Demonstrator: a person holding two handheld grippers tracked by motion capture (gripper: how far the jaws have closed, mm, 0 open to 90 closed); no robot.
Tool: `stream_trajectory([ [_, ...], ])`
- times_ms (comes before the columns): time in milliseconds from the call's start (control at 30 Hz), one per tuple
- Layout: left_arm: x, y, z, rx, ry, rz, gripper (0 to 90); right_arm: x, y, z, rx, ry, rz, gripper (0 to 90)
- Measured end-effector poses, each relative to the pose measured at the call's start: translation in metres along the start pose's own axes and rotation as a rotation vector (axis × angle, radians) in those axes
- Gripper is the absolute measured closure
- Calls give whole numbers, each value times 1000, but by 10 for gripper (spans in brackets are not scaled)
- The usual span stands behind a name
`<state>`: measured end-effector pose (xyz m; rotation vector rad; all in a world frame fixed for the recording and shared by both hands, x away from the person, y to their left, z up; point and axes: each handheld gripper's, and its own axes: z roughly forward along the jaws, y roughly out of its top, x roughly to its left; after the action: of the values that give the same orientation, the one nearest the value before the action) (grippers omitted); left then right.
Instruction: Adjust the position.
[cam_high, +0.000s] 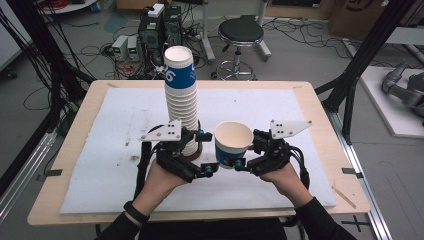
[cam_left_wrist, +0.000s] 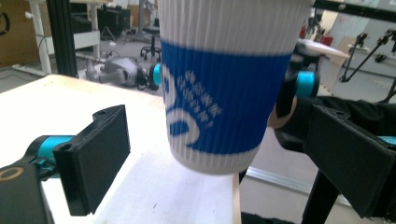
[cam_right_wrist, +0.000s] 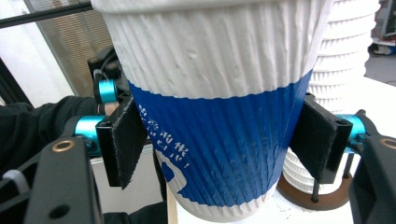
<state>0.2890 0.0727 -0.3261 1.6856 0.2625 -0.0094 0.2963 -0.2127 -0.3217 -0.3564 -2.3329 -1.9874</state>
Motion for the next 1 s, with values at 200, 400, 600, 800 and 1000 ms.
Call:
stream_trajectory([
  [200, -1, -8, 11, 31, 2, -7, 74, 1, 1, -1, -7, -3, -6, 257],
  [400, -1, -17, 21, 42, -1, -19, 74, 1, 0, 1, 3, 1, -6, 258],
  [600, -1, -19, 25, 43, 2, -33, 74, 3, -1, 6, 13, 13, -4, 257],
  [800, 0, -20, 28, 45, -15, -45, 96, 4, -2, 9, 20, 18, -6, 257],
  [1000, -1, -20, 27, 35, -31, -27, 233, 4, -3, 12, 28, 20, -7, 257],
])
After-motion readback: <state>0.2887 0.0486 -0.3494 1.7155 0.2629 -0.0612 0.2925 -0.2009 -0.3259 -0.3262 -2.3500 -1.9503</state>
